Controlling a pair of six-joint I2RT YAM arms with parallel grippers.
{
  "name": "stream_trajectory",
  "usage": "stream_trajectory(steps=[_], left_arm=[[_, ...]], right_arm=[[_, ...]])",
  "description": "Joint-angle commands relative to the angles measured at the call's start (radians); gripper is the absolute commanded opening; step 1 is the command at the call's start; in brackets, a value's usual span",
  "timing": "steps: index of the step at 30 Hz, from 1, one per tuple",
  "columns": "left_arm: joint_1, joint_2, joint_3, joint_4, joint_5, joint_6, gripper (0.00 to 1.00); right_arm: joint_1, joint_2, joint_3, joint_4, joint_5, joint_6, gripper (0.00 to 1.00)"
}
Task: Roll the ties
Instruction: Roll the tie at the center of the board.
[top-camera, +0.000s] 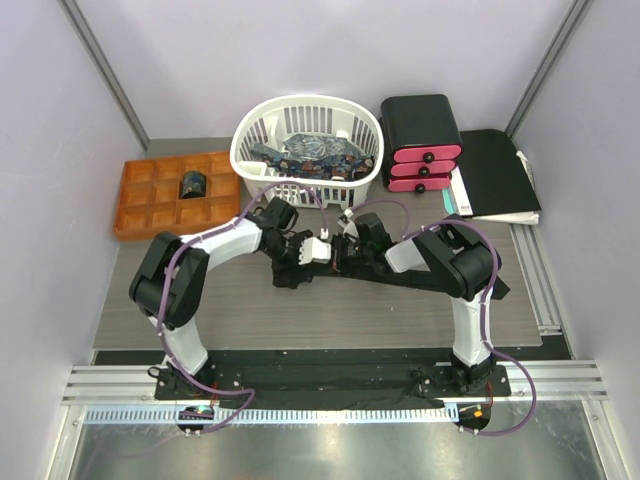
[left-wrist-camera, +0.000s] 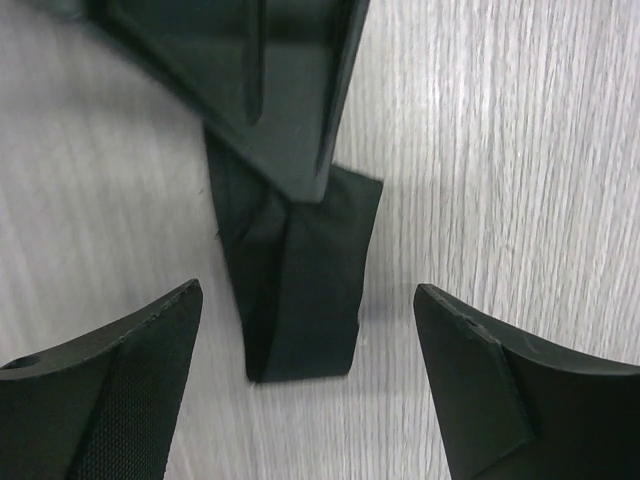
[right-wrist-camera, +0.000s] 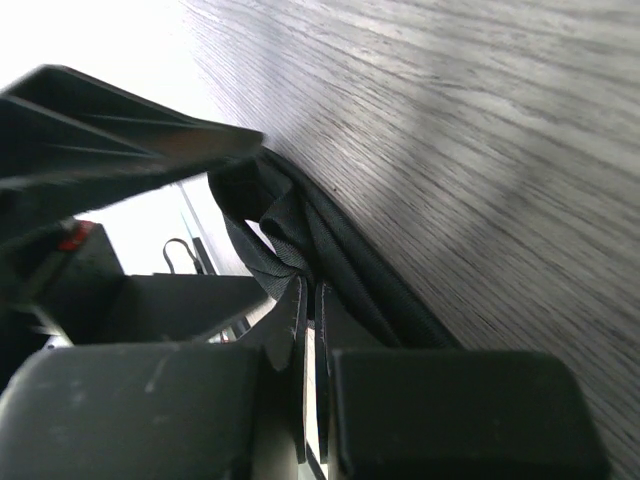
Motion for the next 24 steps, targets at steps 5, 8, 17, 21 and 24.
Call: stream_trajectory(steps=[5, 8, 17, 21, 24], left_arm=[[-0.024, 0.090, 0.086, -0.042, -0.029, 0.008, 0.72], [-0.024, 0.108, 0.102, -0.096, -0.017, 0.054, 0.64], [-0.026, 0.070, 0.053, -0.223, 0.046, 0.229, 0.38], [-0.027, 0.067, 0.053, -0.226, 0.047, 0.230, 0.34], [-0.027, 0.070, 0.053, -0.231, 0.049, 0.235, 0.29]], right_arm=[[0.005, -0.048, 0.031, 0.011, 0.010, 0.045, 0.01], [0.009, -0.060, 0.033, 0.014, 0.007, 0.065, 0.01], [0.013, -0.071, 0.067, -0.001, -0.011, 0.100, 0.01], [0.013, -0.060, 0.082, -0.046, -0.013, 0.060, 0.01], [0.013, -0.040, 0.087, -0.069, -0.016, 0.020, 0.01]])
